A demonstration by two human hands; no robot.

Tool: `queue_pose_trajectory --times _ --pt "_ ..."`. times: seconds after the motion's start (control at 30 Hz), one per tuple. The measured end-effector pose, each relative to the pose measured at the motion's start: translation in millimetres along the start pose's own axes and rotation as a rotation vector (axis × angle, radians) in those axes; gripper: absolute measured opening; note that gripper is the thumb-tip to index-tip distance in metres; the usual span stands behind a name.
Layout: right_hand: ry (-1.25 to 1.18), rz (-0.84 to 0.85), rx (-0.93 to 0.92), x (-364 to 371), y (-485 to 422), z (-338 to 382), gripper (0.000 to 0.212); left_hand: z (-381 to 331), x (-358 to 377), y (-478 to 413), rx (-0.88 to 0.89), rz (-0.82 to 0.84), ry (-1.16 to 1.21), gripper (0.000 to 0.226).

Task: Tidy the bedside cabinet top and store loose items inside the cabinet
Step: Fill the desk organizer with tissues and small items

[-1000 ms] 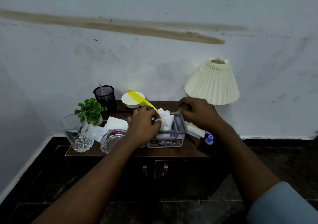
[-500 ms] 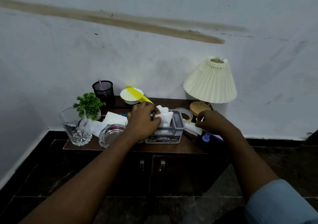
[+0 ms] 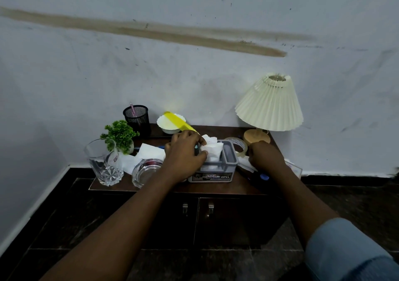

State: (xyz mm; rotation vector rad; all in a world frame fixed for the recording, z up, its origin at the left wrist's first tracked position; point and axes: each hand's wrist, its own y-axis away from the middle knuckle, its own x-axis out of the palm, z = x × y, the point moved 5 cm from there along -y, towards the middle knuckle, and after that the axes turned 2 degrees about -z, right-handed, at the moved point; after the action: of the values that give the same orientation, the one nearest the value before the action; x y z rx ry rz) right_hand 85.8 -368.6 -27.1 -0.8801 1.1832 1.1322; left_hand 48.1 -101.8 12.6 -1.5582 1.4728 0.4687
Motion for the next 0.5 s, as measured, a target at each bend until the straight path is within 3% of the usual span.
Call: queue_pose_trajectory --times 0.17,0.5 --pt "0.04 -0.057 -0.143 0.9 4.7 -0.9 0.033 -0.2 -0.8 -1.3 0.006 -0.01 -0.012 0.024" --pt "-0.021 -0.074 -0.166 -7.4 7.4 6.6 0.009 -0.6 0.4 0.9 0.009 -0.003 -0.029 0.026"
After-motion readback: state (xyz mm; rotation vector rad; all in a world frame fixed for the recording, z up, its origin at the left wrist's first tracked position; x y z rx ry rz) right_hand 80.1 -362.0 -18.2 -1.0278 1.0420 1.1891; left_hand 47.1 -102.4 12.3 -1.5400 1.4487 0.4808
